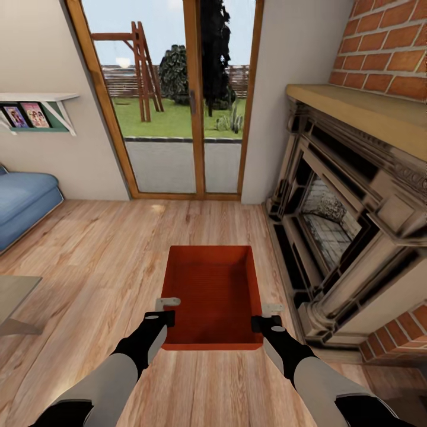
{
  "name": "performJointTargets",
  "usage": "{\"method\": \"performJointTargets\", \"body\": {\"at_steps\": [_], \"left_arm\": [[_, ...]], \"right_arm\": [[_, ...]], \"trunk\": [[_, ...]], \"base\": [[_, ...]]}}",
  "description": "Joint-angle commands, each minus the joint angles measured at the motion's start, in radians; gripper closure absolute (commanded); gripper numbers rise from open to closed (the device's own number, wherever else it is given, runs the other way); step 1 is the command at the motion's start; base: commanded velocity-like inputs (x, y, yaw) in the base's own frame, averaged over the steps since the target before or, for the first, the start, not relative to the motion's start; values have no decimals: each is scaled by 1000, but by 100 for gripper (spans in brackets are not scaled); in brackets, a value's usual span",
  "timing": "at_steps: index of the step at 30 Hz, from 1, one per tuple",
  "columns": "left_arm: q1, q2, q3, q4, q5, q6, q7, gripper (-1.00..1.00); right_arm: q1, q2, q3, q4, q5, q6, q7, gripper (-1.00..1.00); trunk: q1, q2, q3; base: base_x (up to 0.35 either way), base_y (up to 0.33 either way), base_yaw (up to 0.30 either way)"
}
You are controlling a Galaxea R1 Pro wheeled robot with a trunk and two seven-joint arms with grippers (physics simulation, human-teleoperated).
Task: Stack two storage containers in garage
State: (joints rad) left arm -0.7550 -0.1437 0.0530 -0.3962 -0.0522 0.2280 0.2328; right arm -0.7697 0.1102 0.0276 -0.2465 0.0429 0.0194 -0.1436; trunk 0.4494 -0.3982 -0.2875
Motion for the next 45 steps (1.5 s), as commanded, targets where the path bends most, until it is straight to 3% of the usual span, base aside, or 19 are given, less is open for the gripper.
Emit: {"method": "performJointTargets", "body": {"at_steps": [1,45], "left_arm": [[0,-2,6,-2,6,4,-3,100],[0,-3,5,-1,6,4,-3,100]], "right_arm": [[0,6,8,0,-5,2,-3,100],[0,6,8,1,-5,2,-4,100]], "trunk": [[1,-2,0],[1,-2,70]], "base": [[0,0,0],[0,0,0]]}}
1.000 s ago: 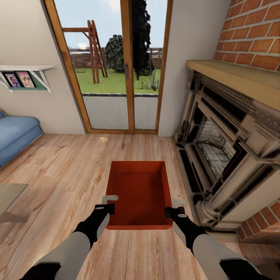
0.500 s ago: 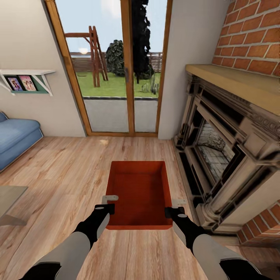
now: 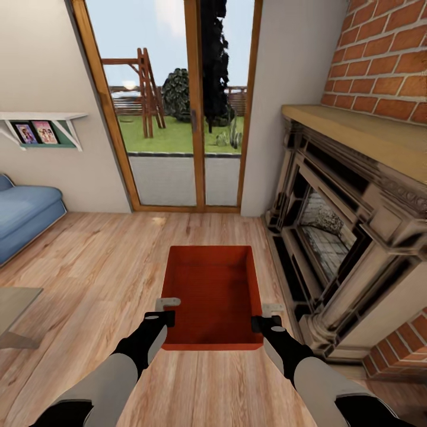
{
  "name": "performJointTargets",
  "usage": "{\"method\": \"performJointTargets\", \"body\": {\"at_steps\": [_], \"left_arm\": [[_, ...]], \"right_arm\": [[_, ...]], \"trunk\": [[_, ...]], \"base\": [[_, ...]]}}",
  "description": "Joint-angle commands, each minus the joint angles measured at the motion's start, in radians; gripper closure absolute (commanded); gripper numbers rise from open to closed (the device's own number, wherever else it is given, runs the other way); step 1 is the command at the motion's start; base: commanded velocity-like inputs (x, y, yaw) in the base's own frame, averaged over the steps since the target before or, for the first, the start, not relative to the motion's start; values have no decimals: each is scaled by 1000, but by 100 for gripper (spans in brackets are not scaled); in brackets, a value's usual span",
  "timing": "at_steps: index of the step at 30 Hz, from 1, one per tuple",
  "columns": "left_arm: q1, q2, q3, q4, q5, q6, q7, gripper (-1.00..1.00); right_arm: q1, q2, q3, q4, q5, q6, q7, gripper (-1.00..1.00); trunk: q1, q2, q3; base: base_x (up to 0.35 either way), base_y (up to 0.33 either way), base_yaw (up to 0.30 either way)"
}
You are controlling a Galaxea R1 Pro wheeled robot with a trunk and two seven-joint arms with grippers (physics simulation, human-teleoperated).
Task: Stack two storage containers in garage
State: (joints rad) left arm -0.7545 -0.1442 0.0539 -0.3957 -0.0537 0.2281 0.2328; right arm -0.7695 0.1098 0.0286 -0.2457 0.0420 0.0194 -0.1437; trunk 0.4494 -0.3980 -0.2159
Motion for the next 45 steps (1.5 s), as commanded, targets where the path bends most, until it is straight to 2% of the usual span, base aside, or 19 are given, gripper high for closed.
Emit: {"method": "performJointTargets", "body": {"at_steps": [1,45], "left_arm": [[-1,-2,4,-2,8,4,-3,100],[-1,-2,4,-2,8,4,-3,100]], "right_arm": [[-1,7,7,0,-4,2,-4,100],[-1,7,7,0,-4,2,-4,100]], "trunk": [[1,-2,0],[1,-2,70]], "base": [[0,0,0],[0,0,0]]}}
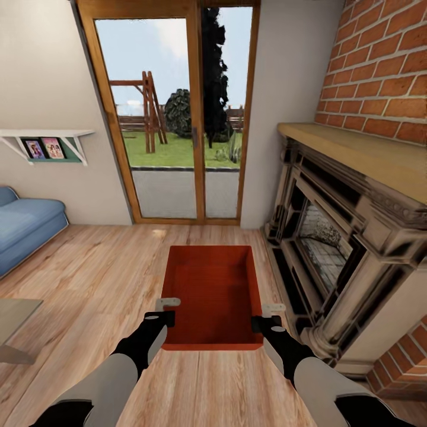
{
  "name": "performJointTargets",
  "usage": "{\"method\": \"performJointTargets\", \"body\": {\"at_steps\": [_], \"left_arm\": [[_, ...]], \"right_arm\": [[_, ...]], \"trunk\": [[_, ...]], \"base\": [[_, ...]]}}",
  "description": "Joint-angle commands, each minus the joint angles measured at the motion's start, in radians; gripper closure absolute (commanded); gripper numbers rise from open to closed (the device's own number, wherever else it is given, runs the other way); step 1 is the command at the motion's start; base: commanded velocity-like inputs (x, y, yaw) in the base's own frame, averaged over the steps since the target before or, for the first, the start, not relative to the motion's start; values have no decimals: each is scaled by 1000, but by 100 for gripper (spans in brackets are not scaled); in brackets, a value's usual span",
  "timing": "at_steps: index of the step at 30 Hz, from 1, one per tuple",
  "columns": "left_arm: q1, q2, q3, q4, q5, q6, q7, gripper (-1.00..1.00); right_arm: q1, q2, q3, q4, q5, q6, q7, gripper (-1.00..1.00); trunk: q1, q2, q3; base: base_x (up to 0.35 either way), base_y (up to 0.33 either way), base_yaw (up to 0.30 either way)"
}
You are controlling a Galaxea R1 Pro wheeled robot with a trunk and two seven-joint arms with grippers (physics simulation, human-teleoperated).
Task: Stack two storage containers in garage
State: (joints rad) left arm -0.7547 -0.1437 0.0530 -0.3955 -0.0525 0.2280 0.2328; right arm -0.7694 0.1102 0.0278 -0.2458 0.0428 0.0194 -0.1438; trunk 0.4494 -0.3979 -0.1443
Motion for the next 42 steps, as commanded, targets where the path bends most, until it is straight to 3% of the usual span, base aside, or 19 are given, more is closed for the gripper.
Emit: {"method": "performJointTargets", "body": {"at_steps": [1,42], "left_arm": [[-1,-2,5,-2,6,4,-3,100],[-1,-2,5,-2,6,4,-3,100]], "right_arm": [[-1,6,7,0,-5,2,-3,100],[-1,6,7,0,-5,2,-3,100]], "trunk": [[1,-2,0],[1,-2,65]], "base": [[0,0,0],[0,0,0]]}}
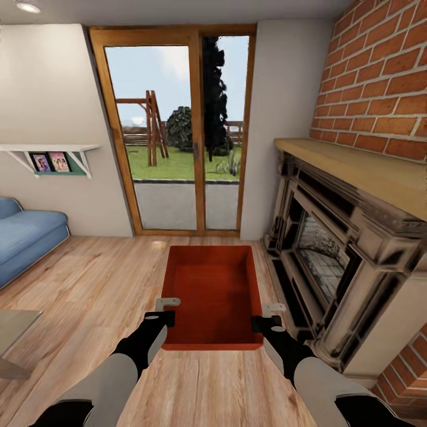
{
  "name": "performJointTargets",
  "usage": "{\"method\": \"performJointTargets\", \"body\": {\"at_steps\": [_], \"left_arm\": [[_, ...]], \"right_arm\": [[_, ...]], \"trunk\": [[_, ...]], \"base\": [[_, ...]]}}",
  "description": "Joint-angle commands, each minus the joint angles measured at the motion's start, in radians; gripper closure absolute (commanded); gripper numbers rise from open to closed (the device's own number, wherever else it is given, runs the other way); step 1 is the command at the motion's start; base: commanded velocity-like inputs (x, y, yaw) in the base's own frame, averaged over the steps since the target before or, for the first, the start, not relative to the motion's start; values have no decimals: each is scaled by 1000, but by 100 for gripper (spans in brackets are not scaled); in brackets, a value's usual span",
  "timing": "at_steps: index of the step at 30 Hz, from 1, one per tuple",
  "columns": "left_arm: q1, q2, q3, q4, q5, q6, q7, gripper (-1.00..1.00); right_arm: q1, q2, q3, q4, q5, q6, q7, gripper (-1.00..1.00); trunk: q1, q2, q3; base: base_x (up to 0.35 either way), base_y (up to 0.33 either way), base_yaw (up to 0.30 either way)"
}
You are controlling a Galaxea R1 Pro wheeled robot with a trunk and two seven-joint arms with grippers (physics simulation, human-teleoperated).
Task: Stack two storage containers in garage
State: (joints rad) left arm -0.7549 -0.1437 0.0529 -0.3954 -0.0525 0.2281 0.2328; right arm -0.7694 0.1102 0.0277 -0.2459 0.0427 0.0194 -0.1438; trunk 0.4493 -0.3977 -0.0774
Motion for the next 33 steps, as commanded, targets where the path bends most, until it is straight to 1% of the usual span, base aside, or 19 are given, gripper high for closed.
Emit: {"method": "performJointTargets", "body": {"at_steps": [1,33], "left_arm": [[0,-2,5,-2,6,4,-3,100],[0,-2,5,-1,6,4,-3,100]], "right_arm": [[-1,6,8,0,-5,2,-3,100],[-1,6,8,0,-5,2,-3,100]], "trunk": [[1,-2,-1],[1,-2,50]], "base": [[0,0,0],[0,0,0]]}}
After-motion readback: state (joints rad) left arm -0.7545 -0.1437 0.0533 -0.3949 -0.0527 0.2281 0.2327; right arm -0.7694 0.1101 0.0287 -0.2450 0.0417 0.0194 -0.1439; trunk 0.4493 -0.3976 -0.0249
